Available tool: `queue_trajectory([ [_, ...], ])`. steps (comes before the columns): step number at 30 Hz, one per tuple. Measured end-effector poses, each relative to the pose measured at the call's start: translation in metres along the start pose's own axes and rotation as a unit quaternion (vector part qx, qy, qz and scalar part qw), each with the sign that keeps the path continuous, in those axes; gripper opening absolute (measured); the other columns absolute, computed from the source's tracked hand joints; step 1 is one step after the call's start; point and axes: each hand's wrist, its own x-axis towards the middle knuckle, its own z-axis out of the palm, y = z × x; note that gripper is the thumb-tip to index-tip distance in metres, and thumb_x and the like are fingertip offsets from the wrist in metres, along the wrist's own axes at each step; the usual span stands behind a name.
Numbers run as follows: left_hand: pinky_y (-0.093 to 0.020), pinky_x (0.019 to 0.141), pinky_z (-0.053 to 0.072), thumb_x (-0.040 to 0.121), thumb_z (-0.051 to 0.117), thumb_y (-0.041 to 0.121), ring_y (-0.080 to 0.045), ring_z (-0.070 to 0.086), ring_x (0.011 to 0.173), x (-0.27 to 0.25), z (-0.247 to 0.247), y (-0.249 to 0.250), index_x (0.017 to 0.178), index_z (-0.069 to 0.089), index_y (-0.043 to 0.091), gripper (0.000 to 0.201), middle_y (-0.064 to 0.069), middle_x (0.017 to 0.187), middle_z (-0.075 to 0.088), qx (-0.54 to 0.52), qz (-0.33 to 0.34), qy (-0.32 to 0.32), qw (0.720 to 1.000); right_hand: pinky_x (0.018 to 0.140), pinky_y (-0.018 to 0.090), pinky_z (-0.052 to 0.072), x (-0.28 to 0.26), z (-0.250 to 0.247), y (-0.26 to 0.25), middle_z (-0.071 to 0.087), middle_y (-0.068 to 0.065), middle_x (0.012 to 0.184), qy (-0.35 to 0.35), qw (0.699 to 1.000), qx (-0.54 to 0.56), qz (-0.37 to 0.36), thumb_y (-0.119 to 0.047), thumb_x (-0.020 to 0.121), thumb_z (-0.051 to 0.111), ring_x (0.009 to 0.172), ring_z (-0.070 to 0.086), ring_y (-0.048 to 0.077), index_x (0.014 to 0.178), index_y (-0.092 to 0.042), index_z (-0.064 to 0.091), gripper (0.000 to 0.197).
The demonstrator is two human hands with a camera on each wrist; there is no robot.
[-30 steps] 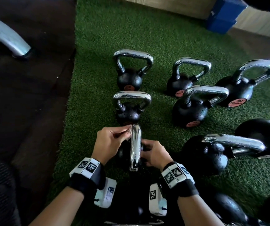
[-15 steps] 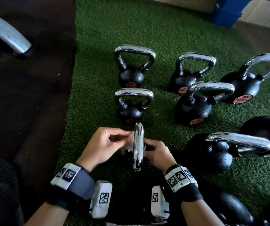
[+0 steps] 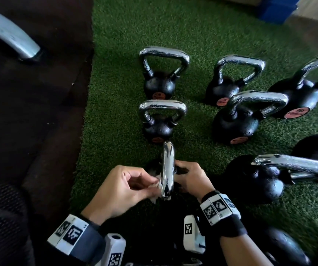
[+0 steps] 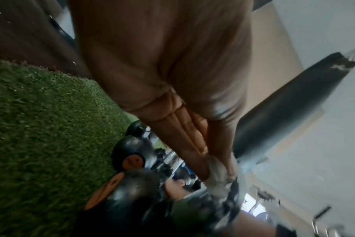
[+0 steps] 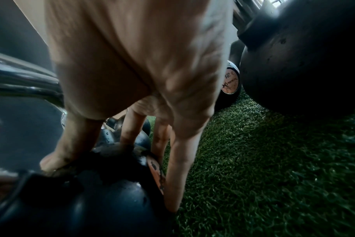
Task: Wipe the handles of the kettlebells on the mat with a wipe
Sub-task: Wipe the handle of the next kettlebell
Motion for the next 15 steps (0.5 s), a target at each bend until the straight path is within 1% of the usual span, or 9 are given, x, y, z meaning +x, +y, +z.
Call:
queue_trajectory([
  [2, -0.017, 0.077, 0.059, 0.073, 0.092, 0.030, -0.010, 0.078, 0.084, -0.008, 0.004, -0.004, 0.090, 0.083, 0.033, 0.019, 0.009, 0.090, 0.081, 0.022, -0.004, -0.006, 1.000, 0.091, 0.044, 0.060, 0.001, 0.002, 0.002, 0.078, 0.000, 0.102, -0.002, 1.000, 0.001, -0.003, -0.062, 0.044, 0.089, 0.093, 0.076, 0.018, 0.117, -0.040, 0.072, 0.078],
  [4, -0.015, 0.078, 0.058, 0.075, 0.091, 0.032, -0.005, 0.077, 0.086, -0.014, 0.005, -0.006, 0.093, 0.083, 0.037, 0.020, 0.016, 0.090, 0.080, 0.057, 0.013, 0.007, 0.998, 0.093, 0.044, 0.060, 0.001, 0.003, 0.003, 0.078, -0.003, 0.103, 0.008, 1.000, -0.013, -0.008, -0.063, 0.047, 0.090, 0.095, 0.075, 0.015, 0.116, -0.041, 0.073, 0.075],
  [6, -0.014, 0.078, 0.057, 0.077, 0.090, 0.033, -0.001, 0.076, 0.087, -0.018, 0.007, -0.008, 0.095, 0.083, 0.038, 0.021, 0.021, 0.090, 0.079, 0.086, 0.024, 0.021, 0.996, 0.095, 0.045, 0.058, 0.002, 0.003, 0.004, 0.078, -0.003, 0.104, 0.013, 1.000, -0.024, -0.013, -0.065, 0.047, 0.088, 0.094, 0.073, 0.013, 0.117, -0.043, 0.072, 0.075],
  [8, -0.014, 0.078, 0.057, 0.077, 0.090, 0.031, 0.004, 0.075, 0.086, -0.019, 0.010, -0.014, 0.095, 0.083, 0.037, 0.019, 0.025, 0.090, 0.078, 0.117, 0.026, 0.025, 0.992, 0.097, 0.046, 0.057, 0.001, 0.004, 0.003, 0.077, -0.001, 0.108, 0.011, 0.999, -0.030, -0.013, -0.060, 0.052, 0.089, 0.098, 0.072, 0.016, 0.118, -0.040, 0.072, 0.071],
  [9, -0.014, 0.079, 0.057, 0.078, 0.089, 0.031, 0.006, 0.074, 0.086, -0.018, 0.011, -0.017, 0.094, 0.083, 0.039, 0.019, 0.027, 0.089, 0.077, 0.132, 0.026, 0.027, 0.991, 0.098, 0.043, 0.057, 0.000, 0.004, 0.003, 0.077, -0.002, 0.109, 0.014, 0.999, -0.037, -0.014, -0.057, 0.056, 0.090, 0.102, 0.072, 0.017, 0.119, -0.039, 0.072, 0.068],
  [10, -0.014, 0.080, 0.057, 0.078, 0.089, 0.032, 0.008, 0.073, 0.086, -0.018, 0.012, -0.019, 0.093, 0.082, 0.042, 0.019, 0.030, 0.089, 0.076, 0.140, 0.026, 0.027, 0.989, 0.096, 0.037, 0.057, -0.001, 0.004, 0.002, 0.076, -0.005, 0.111, 0.022, 0.998, -0.054, -0.020, -0.054, 0.060, 0.090, 0.104, 0.071, 0.013, 0.120, -0.039, 0.071, 0.065],
  [12, -0.012, 0.080, 0.056, 0.078, 0.086, 0.037, 0.008, 0.073, 0.088, -0.018, 0.012, -0.024, 0.095, 0.080, 0.048, 0.021, 0.031, 0.091, 0.076, 0.137, 0.025, 0.022, 0.990, 0.086, 0.018, 0.054, -0.007, 0.003, -0.005, 0.073, -0.012, 0.116, 0.034, 0.991, -0.121, -0.035, -0.056, 0.065, 0.084, 0.102, 0.066, 0.000, 0.125, -0.043, 0.067, 0.063],
  [13, -0.014, 0.081, 0.057, 0.078, 0.085, 0.040, 0.006, 0.074, 0.089, -0.017, 0.010, -0.026, 0.096, 0.079, 0.048, 0.020, 0.028, 0.092, 0.076, 0.125, 0.015, 0.018, 0.992, 0.084, 0.016, 0.052, -0.011, 0.002, -0.010, 0.071, -0.014, 0.119, 0.031, 0.986, -0.161, -0.037, -0.059, 0.067, 0.080, 0.102, 0.065, 0.000, 0.129, -0.047, 0.063, 0.066],
  [15, -0.023, 0.085, 0.060, 0.079, 0.084, 0.041, 0.000, 0.076, 0.091, -0.015, 0.004, -0.028, 0.097, 0.081, 0.043, 0.019, 0.021, 0.094, 0.079, 0.092, -0.013, 0.006, 0.996, 0.092, 0.027, 0.054, -0.021, -0.005, -0.020, 0.067, -0.016, 0.124, 0.017, 0.967, -0.253, -0.038, -0.067, 0.066, 0.074, 0.111, 0.065, 0.008, 0.137, -0.052, 0.053, 0.076],
])
